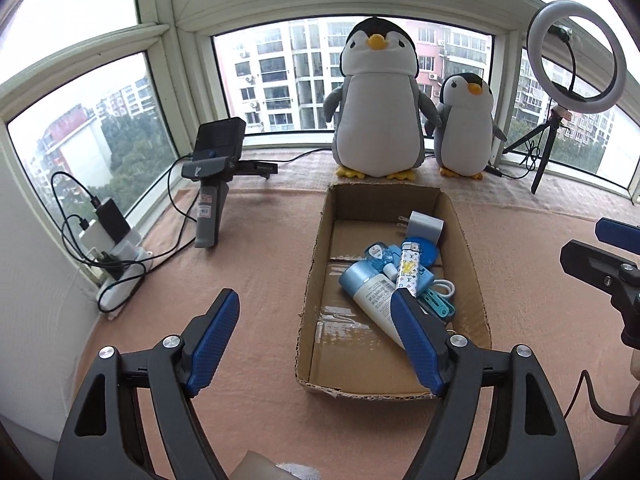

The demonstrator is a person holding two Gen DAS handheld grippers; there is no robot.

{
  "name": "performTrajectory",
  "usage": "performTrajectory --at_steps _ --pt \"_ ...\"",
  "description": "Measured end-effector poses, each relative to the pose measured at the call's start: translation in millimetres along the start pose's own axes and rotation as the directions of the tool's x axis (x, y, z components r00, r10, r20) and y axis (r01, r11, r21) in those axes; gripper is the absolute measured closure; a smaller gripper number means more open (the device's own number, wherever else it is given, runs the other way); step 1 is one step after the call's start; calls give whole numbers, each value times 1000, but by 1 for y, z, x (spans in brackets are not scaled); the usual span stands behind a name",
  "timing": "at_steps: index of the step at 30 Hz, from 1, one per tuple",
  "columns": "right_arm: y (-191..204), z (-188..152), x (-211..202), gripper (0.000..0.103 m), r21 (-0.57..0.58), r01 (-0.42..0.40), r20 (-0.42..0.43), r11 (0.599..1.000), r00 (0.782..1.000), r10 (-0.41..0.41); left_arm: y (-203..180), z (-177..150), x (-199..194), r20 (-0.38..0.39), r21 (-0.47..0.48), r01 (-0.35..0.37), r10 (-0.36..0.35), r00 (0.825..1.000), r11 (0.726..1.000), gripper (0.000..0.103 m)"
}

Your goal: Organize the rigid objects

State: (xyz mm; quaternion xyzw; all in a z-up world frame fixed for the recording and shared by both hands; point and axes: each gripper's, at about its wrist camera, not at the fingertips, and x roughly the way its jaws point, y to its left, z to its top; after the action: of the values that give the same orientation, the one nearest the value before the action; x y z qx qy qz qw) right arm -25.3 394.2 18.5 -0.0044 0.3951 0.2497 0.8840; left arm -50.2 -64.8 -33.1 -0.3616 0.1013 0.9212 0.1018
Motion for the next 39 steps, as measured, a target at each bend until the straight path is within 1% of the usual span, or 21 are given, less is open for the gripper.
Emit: performTrajectory --at_steps 6,13,22,39 --pt "-9 -7 -31 24 32 50 63 998 997 -52 -6 4 -25 45 18 -2 1 999 1000 24" --pt "-18 -17 -51 22 56 100 91 993 990 -104 -12 3 -40 59 32 24 -26 998 999 24" --pt "-24 -26 -57 22 80 109 93 991 989 -116 -16 3 -47 72 46 45 -48 996 998 24" --pt "-23 -27 -56 22 73 109 93 991 989 -116 -15 2 -49 75 50 57 -60 995 997 24"
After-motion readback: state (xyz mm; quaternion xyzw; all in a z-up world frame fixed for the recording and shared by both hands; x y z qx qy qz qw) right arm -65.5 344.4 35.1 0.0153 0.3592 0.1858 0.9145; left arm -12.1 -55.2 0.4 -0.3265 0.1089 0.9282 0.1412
